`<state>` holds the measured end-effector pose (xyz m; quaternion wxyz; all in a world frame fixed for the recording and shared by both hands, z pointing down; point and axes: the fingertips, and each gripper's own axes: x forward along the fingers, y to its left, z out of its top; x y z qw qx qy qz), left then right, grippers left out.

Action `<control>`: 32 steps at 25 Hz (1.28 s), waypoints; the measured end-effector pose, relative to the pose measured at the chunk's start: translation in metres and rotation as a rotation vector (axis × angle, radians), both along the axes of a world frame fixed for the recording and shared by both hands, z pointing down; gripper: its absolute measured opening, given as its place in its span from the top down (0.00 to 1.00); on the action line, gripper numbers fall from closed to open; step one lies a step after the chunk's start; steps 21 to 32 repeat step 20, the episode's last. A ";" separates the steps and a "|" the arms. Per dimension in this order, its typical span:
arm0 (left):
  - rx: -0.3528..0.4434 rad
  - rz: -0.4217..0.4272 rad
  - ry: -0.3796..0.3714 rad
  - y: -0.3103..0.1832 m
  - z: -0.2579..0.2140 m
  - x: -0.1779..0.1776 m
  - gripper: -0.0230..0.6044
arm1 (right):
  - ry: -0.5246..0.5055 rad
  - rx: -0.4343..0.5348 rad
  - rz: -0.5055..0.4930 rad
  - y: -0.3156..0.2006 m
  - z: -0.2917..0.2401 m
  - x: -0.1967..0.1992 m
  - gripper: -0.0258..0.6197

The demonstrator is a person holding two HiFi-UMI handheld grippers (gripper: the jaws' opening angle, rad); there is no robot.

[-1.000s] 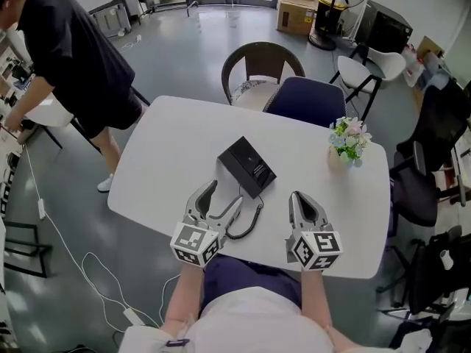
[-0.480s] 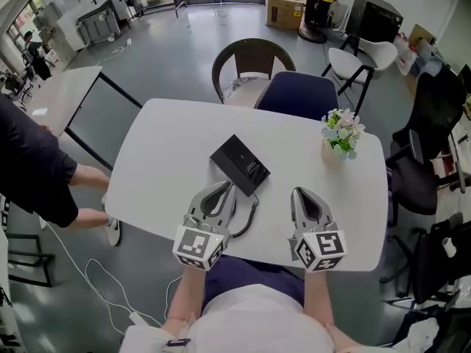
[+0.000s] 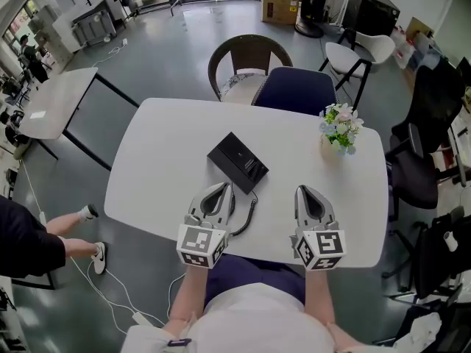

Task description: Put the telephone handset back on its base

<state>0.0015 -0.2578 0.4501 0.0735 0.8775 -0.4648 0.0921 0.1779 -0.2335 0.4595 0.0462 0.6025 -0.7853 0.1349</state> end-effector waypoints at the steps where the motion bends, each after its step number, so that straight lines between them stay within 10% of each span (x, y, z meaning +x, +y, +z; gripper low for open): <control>1: -0.003 -0.003 -0.002 0.000 0.001 0.000 0.94 | 0.002 0.000 -0.001 0.000 0.000 -0.001 0.90; 32: -0.062 0.010 -0.036 0.003 0.024 0.003 0.94 | 0.013 -0.025 -0.019 0.004 0.007 0.003 0.90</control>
